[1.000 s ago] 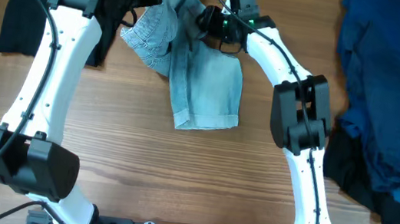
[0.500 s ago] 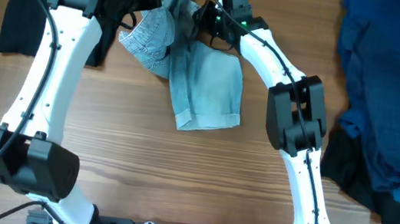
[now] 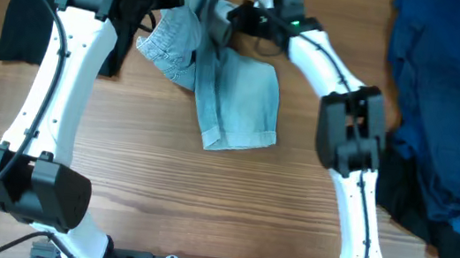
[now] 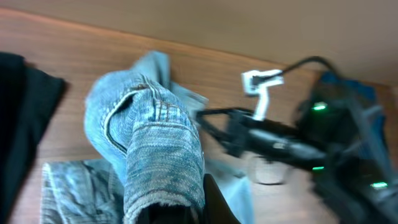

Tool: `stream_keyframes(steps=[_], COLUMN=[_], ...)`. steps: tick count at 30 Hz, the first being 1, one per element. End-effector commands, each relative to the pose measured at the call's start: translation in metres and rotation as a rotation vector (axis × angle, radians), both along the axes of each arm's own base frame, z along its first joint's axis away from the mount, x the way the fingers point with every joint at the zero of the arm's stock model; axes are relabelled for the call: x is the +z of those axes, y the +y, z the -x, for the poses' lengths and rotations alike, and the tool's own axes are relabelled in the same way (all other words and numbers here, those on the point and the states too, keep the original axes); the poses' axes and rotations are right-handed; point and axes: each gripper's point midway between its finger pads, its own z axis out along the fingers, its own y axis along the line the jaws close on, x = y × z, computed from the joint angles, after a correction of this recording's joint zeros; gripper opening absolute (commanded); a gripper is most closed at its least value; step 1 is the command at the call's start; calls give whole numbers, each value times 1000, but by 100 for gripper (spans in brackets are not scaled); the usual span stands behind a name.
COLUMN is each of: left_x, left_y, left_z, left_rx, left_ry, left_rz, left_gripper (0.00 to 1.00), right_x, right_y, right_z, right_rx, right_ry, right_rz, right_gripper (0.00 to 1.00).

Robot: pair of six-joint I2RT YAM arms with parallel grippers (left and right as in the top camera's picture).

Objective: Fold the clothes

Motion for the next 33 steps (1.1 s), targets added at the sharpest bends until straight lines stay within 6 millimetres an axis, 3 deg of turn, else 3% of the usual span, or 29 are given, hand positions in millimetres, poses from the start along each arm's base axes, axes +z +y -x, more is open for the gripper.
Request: stream_keyframes(steps=[1, 4, 8, 12, 16, 20, 25, 29, 33], left_x=[16, 22, 42, 80, 142, 220, 292, 328, 344], left_y=[16, 24, 30, 30, 21, 15, 22, 29, 36], left_z=[-7, -10, -15, -13, 5, 44, 104, 162, 214], left_rx=[28, 54, 57, 46, -15, -68, -53, -46, -42], left_ry=[-85, -109, -186, -309, -491, -719, -920, -1017, -1059], left_rz=[-124, -134, -142, -141, -121, -93, -73, -62, -58], left_gripper=[4, 4, 4, 4, 4, 4, 4, 4, 4], right_x=[96, 152, 222, 281, 334, 376, 423, 456, 472], right_y=[-64, -120, -168, -193, -204, -208, -215, -226, -244], right_z=[-10, -9, 14, 44, 86, 126, 172, 209, 244], right_rx=[109, 74, 56, 46, 58, 52, 30, -26, -135], right_ry=[-188, -290, -414, -518, -614, -681, -781, -850, -857], right_rz=[-78, -20, 59, 115, 169, 199, 228, 266, 349], right_gripper=[4, 4, 4, 4, 4, 4, 4, 4, 4])
